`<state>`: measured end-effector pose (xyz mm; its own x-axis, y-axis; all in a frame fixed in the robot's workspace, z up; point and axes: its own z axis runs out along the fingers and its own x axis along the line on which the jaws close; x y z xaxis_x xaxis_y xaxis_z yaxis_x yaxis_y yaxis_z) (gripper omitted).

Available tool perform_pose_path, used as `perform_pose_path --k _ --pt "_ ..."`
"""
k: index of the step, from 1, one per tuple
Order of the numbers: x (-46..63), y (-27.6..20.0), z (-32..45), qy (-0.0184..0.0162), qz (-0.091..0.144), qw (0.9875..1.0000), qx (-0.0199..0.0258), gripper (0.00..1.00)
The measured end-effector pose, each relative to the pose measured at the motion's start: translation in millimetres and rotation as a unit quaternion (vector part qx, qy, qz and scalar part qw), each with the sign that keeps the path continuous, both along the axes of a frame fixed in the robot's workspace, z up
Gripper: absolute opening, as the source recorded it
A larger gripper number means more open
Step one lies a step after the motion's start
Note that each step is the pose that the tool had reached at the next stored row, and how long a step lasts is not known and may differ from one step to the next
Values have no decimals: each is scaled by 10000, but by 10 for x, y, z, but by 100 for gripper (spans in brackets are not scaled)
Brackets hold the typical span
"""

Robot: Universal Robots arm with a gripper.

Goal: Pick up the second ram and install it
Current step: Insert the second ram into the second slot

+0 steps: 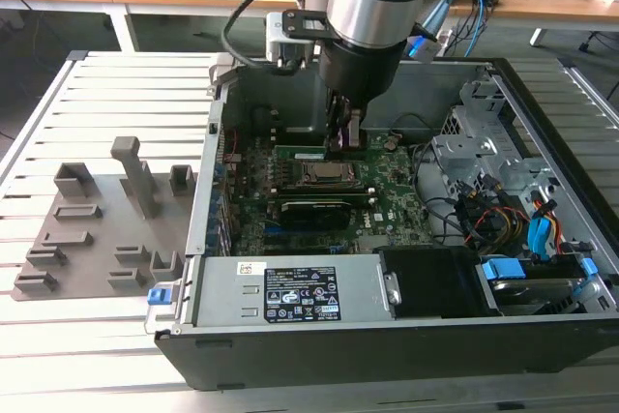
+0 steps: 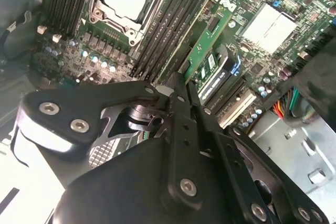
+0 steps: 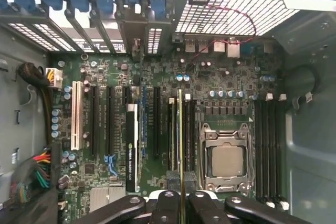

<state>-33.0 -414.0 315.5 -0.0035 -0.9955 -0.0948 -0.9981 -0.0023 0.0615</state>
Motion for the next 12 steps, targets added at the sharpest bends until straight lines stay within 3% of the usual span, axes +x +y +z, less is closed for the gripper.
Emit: perform_pose_path --k 4,12 --pt "0 2 -127 0 0 10000 1 14" --pt "14 5 -251 0 0 10000 13 14"
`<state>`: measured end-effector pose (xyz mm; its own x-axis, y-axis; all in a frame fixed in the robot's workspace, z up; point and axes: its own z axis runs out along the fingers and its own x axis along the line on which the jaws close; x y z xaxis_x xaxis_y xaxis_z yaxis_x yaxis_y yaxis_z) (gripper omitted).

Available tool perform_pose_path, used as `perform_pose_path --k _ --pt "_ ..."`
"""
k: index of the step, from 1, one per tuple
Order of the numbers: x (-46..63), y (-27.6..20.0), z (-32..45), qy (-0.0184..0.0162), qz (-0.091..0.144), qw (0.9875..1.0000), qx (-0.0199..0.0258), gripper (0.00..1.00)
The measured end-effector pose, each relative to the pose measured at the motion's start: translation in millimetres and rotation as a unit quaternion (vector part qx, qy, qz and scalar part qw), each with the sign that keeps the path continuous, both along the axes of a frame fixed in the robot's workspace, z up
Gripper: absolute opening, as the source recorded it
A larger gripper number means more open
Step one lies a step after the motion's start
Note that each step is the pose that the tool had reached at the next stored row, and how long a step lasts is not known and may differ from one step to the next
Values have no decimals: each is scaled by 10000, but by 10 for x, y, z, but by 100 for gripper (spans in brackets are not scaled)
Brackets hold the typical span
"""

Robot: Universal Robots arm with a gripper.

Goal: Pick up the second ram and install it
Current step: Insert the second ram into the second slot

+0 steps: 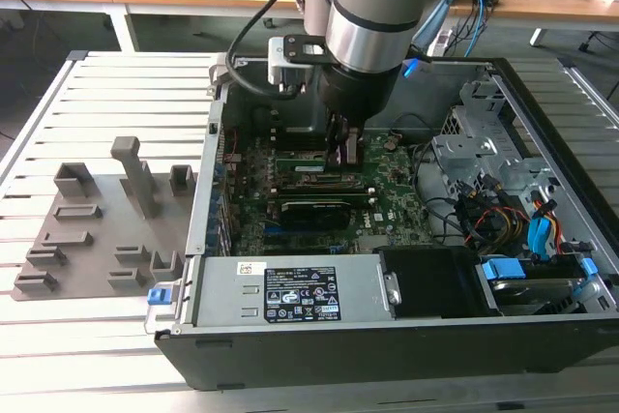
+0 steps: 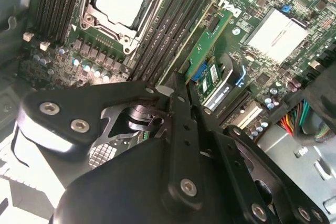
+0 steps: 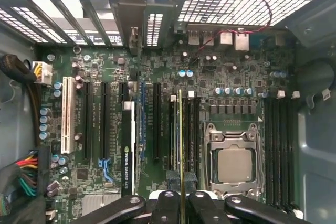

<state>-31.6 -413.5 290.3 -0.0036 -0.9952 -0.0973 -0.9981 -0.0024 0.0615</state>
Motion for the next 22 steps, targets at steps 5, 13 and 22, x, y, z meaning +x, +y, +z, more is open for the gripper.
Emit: perform_pose_path --k 5,13,22 --pt "36 80 -128 9 0 10000 12 14" --pt "56 166 -399 29 -29 10000 13 14" --pt "69 196 -596 30 -27 10000 42 14"
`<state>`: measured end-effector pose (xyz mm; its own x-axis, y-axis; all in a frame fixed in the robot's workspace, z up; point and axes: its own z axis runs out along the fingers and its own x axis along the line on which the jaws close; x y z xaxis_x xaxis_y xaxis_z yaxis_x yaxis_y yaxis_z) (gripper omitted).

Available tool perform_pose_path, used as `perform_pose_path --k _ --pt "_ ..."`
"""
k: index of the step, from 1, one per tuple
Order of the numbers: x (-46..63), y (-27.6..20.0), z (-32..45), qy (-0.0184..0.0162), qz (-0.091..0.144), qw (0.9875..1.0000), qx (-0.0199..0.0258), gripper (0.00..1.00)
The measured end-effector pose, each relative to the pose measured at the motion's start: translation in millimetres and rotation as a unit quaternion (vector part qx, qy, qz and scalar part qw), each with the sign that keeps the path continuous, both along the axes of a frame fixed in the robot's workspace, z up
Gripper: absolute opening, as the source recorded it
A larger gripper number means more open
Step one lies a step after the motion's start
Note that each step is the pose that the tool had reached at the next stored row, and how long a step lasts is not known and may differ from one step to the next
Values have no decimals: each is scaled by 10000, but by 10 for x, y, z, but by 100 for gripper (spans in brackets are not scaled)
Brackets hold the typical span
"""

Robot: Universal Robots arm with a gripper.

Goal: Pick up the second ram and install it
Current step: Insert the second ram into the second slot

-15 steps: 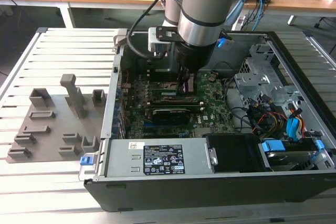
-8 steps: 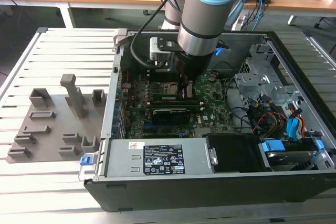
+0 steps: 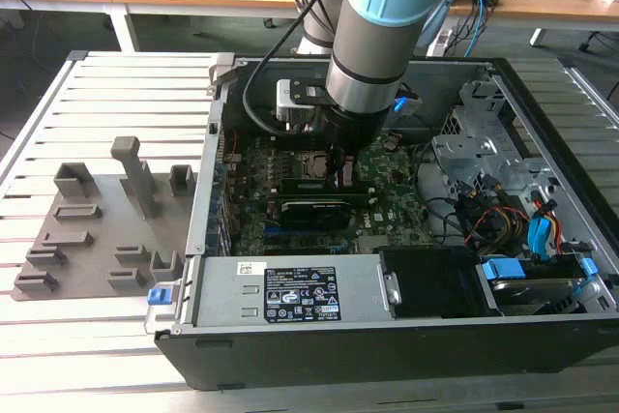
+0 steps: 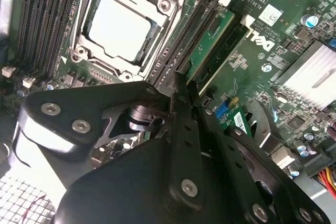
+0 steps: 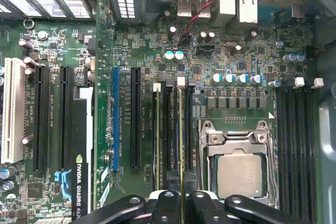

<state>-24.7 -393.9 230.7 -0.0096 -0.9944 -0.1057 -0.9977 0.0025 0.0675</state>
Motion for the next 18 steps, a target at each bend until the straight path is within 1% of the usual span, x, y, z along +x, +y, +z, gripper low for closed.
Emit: perform_pose_path --k 2,3,4,5,7,12,15,18 --pt "-15 2 -2 -3 -1 10000 5 14" --pt "-15 3 -4 -3 -1 10000 16 14" --pt "-16 3 -9 -3 -2 10000 54 14" --pt "-16 2 -11 -3 -1 10000 69 14" --pt "-16 -9 -11 -3 -1 10000 70 14" --pt "-16 -14 -14 -3 -1 10000 72 14" --pt "-16 -14 -36 -3 -1 9999 105 14" --pt "-16 -16 -53 -3 -1 9999 105 14"
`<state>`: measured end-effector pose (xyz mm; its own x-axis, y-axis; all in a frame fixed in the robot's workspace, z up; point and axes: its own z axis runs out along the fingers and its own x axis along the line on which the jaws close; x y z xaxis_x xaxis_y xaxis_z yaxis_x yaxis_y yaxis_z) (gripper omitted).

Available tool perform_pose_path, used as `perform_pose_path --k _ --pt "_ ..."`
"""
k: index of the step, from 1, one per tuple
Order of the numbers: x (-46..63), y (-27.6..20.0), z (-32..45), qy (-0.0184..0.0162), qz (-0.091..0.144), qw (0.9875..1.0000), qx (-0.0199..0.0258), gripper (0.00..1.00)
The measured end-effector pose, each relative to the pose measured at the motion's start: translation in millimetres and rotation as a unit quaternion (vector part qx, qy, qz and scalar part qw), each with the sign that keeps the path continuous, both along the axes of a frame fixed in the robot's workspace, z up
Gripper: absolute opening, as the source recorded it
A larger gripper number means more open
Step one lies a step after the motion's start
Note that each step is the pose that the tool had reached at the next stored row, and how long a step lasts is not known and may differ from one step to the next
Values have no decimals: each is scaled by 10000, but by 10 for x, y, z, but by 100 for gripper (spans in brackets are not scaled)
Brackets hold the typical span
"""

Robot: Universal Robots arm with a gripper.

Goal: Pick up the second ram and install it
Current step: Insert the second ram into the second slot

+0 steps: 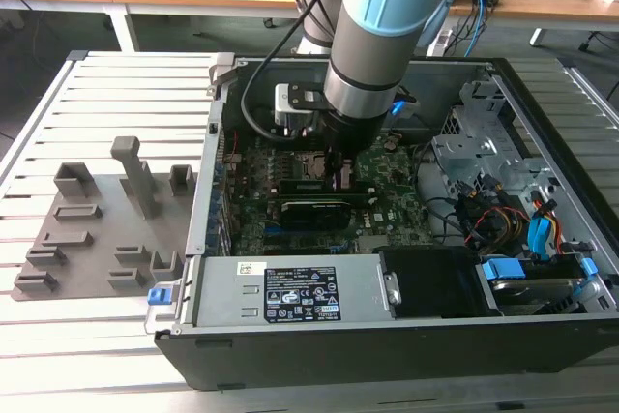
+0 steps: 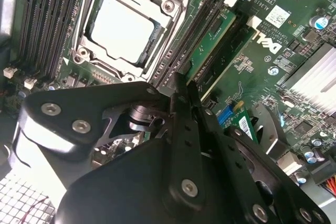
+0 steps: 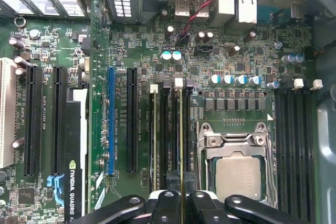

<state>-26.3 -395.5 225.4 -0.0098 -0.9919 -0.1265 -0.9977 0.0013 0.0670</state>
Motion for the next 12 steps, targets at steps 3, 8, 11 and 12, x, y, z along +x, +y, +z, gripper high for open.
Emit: perform_pose_path --k 3,8,11,12 --pt "0 0 -4 0 0 10000 8 14" --pt "0 0 -5 0 0 10000 8 14" --pt "0 0 -16 0 0 10000 7 14" --pt "1 0 -26 -1 0 10000 6 14"
